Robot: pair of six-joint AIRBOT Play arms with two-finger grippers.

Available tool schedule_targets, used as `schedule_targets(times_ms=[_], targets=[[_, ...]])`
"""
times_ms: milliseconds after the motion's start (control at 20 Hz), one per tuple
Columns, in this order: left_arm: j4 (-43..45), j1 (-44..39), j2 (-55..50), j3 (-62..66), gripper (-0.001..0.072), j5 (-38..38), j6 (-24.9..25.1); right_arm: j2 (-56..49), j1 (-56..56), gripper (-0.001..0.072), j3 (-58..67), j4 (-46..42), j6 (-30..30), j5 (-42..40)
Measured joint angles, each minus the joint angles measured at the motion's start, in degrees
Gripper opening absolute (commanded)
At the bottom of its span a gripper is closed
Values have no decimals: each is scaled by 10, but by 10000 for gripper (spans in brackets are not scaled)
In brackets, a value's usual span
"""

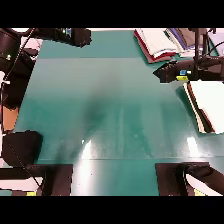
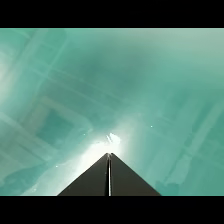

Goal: Fold the shirts.

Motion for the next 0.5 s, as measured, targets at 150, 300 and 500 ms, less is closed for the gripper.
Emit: schedule_targets(times_ms=[150, 300, 500], targets=[[-1, 0, 0, 0, 25, 18, 0, 0, 2, 25, 0, 0, 0, -3], [0, 0, 0, 0, 25, 36, 0, 0, 2, 25, 0, 0, 0, -3], [0, 0, 0, 0, 25, 48, 0, 0, 2, 25, 0, 0, 0, 2]])
